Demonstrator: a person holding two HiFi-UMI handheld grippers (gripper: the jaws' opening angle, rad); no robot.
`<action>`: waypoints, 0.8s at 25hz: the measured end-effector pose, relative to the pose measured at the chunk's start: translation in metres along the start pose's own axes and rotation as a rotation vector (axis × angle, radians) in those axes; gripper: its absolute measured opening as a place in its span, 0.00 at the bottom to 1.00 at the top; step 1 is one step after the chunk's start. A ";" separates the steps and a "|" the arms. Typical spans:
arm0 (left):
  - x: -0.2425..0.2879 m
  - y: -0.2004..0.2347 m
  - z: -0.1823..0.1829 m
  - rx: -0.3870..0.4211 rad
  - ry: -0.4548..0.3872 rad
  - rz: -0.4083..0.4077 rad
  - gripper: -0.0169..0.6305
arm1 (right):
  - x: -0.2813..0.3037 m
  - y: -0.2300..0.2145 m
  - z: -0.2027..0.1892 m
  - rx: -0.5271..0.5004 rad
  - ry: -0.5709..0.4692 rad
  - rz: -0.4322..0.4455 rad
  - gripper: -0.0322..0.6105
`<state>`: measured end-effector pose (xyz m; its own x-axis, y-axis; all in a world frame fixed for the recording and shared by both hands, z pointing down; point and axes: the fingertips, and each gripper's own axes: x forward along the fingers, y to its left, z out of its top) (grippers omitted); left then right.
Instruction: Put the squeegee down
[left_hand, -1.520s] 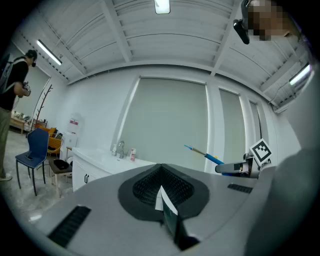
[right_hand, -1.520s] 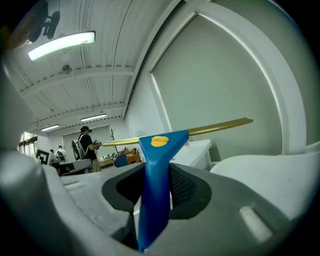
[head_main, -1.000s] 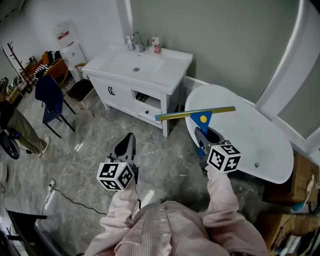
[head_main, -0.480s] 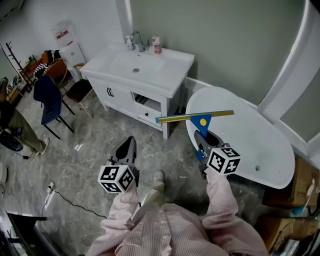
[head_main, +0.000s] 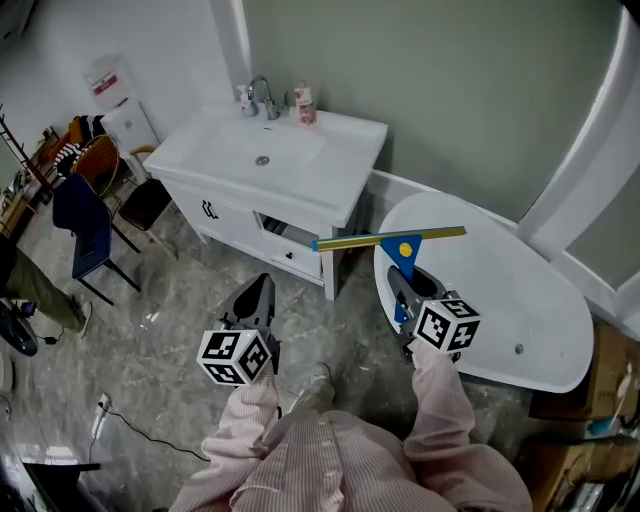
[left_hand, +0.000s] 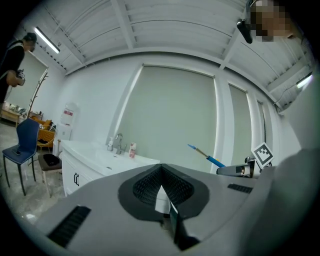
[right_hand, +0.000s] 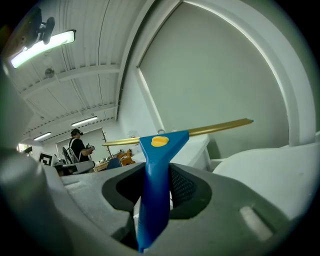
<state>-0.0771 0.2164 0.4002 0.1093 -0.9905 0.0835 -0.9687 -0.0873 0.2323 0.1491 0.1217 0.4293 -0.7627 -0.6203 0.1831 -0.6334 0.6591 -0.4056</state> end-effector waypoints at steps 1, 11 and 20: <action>0.011 0.006 0.003 -0.001 0.003 -0.007 0.03 | 0.010 -0.003 0.003 0.002 0.002 -0.005 0.25; 0.111 0.057 0.019 -0.012 0.029 -0.073 0.03 | 0.091 -0.037 0.026 0.021 0.007 -0.067 0.25; 0.153 0.076 0.019 -0.026 0.053 -0.133 0.03 | 0.121 -0.053 0.035 0.017 0.003 -0.127 0.25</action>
<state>-0.1385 0.0557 0.4118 0.2481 -0.9635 0.1010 -0.9391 -0.2136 0.2692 0.0950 -0.0036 0.4414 -0.6770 -0.6968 0.2368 -0.7225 0.5679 -0.3944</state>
